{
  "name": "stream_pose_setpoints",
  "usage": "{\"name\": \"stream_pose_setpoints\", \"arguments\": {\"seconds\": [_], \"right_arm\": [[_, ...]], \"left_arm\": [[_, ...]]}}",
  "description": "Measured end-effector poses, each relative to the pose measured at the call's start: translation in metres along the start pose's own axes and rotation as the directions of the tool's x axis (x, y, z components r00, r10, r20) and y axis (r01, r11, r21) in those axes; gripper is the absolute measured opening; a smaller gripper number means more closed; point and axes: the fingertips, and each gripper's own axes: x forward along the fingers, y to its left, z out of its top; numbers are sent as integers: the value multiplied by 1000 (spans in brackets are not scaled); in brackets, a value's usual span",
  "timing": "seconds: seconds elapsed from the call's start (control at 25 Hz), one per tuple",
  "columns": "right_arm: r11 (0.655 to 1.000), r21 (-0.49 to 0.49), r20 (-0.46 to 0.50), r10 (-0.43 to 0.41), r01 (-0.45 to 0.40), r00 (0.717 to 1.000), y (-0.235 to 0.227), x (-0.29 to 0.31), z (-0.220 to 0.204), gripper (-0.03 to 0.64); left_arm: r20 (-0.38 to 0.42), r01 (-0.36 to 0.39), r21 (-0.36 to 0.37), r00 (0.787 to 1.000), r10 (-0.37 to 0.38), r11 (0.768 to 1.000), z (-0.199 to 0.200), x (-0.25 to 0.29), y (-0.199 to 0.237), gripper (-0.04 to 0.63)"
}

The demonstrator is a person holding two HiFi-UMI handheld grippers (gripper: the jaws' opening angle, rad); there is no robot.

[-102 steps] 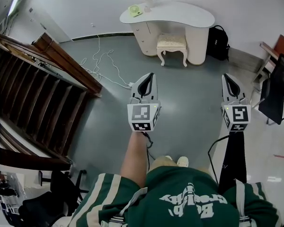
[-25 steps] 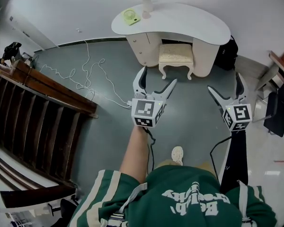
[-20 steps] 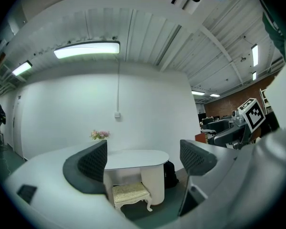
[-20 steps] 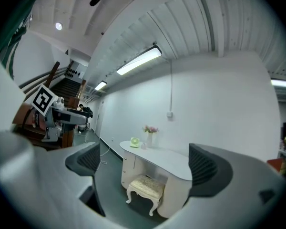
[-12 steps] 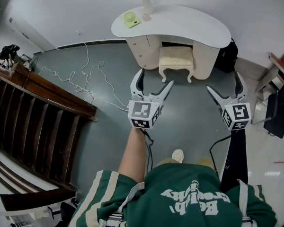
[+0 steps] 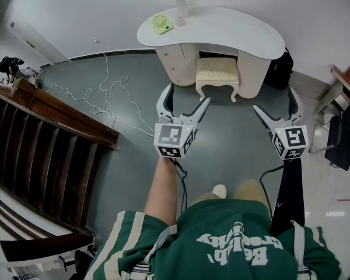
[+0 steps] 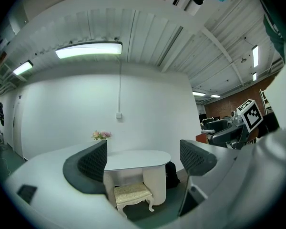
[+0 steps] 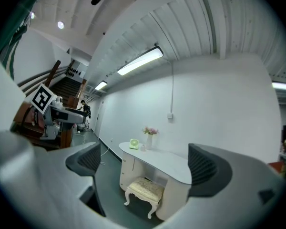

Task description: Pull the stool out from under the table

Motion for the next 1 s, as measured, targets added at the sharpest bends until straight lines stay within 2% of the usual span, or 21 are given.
{"name": "stream_pose_setpoints", "arguments": {"seconds": [0.24,0.4,0.56,1.0], "right_arm": [[999,-42,-7,18,-18,1000,7,8,1,581],[999,-45,-1,16,-16,1000,1,19,2,578],[999,-44,11,32,-32,999,0,36,2,575],[1000,-15,20,24,-23,1000,-45,104,-25,567]], "left_arm": [[-6,15,4,1000,-15,1000,-3,-4,2,474],[-10,27,-18,1000,-27,999,-7,2,5,474],[-6,7,-11,1000,-7,1000,-8,8,14,474],[-11,24,-14,1000,-24,1000,-25,85,35,474]]}}
